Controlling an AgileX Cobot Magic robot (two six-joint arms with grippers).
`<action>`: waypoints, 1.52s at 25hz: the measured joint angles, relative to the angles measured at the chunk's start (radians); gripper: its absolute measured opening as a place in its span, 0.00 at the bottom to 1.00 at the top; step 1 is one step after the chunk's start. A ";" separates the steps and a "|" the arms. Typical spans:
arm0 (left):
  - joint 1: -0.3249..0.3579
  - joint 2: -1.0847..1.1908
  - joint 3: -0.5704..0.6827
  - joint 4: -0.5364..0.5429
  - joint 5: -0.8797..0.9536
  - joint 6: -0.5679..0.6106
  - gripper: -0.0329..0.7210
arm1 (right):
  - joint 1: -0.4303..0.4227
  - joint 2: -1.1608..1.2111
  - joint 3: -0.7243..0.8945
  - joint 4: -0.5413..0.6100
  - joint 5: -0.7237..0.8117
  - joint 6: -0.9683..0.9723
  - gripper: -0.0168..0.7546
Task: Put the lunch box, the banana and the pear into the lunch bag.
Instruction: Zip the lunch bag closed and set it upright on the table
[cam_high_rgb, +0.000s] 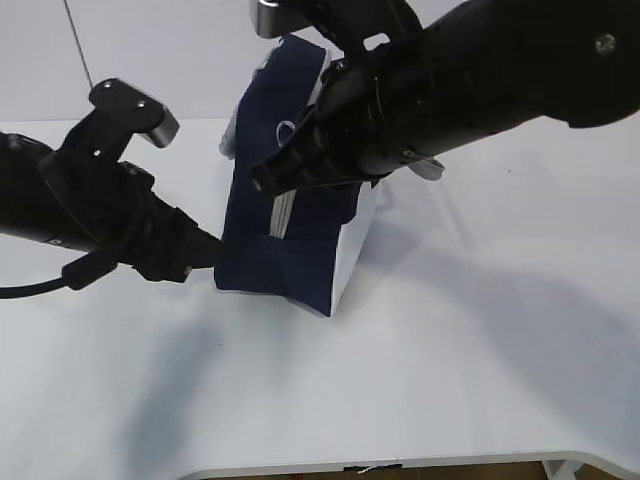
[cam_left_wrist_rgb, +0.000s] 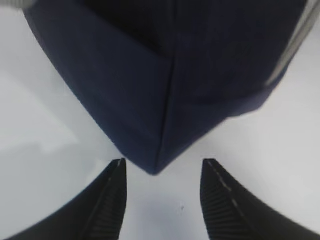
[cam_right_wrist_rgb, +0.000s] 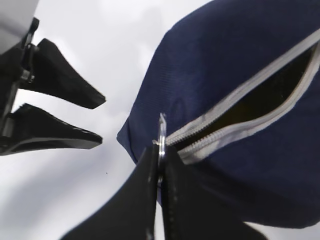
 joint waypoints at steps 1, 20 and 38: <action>-0.017 0.003 0.000 -0.002 -0.024 0.002 0.51 | 0.000 0.000 0.000 0.002 0.003 0.000 0.05; -0.091 0.114 -0.096 -0.053 -0.111 0.006 0.29 | 0.000 0.000 -0.009 0.037 0.046 0.000 0.05; -0.091 0.114 -0.098 -0.049 -0.019 0.006 0.04 | 0.000 0.000 -0.087 -0.104 0.090 -0.001 0.05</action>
